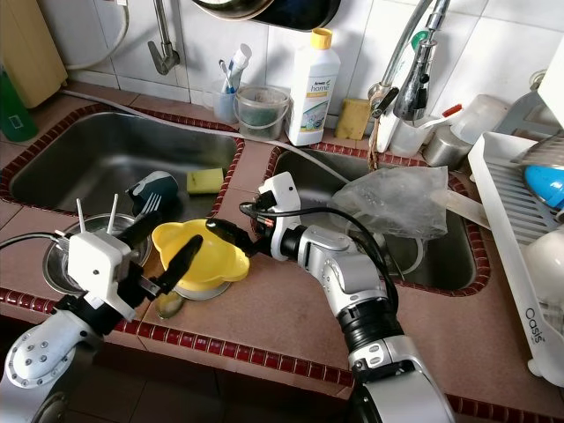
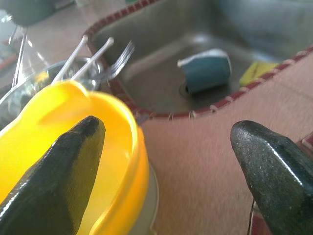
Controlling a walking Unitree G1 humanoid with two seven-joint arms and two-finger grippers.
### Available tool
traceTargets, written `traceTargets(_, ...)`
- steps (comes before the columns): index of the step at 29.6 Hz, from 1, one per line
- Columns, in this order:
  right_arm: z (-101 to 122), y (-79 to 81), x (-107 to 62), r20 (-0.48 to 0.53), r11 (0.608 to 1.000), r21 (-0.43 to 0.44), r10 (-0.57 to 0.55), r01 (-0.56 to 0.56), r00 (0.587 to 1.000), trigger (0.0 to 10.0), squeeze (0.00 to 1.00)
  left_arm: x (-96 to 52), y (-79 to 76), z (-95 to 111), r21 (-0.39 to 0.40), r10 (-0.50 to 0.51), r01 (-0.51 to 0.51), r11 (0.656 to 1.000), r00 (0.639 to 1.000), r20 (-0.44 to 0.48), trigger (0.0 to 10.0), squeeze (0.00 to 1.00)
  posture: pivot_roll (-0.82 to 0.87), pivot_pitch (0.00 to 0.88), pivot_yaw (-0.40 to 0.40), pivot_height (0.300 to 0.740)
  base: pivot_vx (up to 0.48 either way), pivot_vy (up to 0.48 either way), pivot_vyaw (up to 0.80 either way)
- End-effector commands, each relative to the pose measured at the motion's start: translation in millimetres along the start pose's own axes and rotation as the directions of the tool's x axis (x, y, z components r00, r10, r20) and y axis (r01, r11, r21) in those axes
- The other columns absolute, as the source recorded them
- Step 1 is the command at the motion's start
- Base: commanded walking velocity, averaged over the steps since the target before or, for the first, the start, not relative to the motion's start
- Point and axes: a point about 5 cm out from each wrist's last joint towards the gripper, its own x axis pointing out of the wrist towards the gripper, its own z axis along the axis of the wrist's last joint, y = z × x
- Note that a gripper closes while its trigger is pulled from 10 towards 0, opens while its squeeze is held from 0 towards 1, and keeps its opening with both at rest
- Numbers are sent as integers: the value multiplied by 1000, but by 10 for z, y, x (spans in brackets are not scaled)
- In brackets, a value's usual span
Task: Kitchen organization
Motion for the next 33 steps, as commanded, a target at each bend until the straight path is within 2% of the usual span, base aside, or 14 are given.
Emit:
traceTargets(1, 32, 33, -2, -21, 999, -23, 23, -23, 1000, 10000, 0, -3, -45, 40, 12, -20, 20, 1000, 1000, 7, 10000, 0, -6, 113, -81, 740, 0, 0, 0)
traceTargets(5, -53, 65, -17, -81, 997, -61, 42, -47, 996, 10000, 0, -4, -47, 46, 14, -19, 19, 1000, 1000, 8, 10000, 0, -6, 114, -84, 740, 0, 0, 0)
traceTargets(9, -104, 89, -40, -125, 995, -53, 76, -83, 989, 10000, 0, 3, -52, 52, 12, -15, 15, 1000, 1000, 10, 10000, 0, -8, 117, -86, 740, 0, 0, 0)
traceTargets(10, -114, 96, -51, -131, 994, -59, 82, -91, 988, 5725, 0, 6, -59, 54, 10, -16, 16, 1000, 1000, 11, 10000, 0, -9, 116, -86, 740, 0, 0, 0)
traceTargets(11, -120, 98, -56, -135, 994, -57, 85, -94, 987, 5725, 0, 8, -63, 56, 10, -16, 16, 1000, 1000, 12, 10000, 0, -9, 116, -86, 740, 0, 0, 0)
traceTargets(13, -130, 100, -68, -140, 993, -66, 85, -95, 986, 4549, 0, 10, -68, 55, 9, -17, 17, 1000, 1000, 13, 10000, 0, -9, 116, -87, 740, 0, 0, 0)
traceTargets(14, -130, 100, -68, -140, 993, -66, 85, -95, 986, 4549, 0, 10, -68, 55, 9, -17, 17, 1000, 1000, 13, 10000, 0, -9, 116, -87, 740, 0, 0, 0)
traceTargets(15, -132, 98, -78, -141, 994, -61, 83, -92, 987, 0, 0, 12, -68, 56, 10, -17, 16, 1000, 1000, 14, 10000, 0, -9, 115, -87, 740, 0, 0, 0)
traceTargets(26, -122, 86, -106, -133, 995, -66, 70, -79, 989, 0, 0, -46, -113, 11, 26, -55, 56, 998, 998, -15, 10000, 0, -7, 111, -87, 740, 0, 0, 0)
traceTargets(33, -148, 85, -101, -135, 996, -62, 61, -70, 989, 0, 0, -84, -125, 67, 47, -110, 110, 993, 994, -18, 10000, 0, 5, 106, -84, 740, 0, 0, 0)
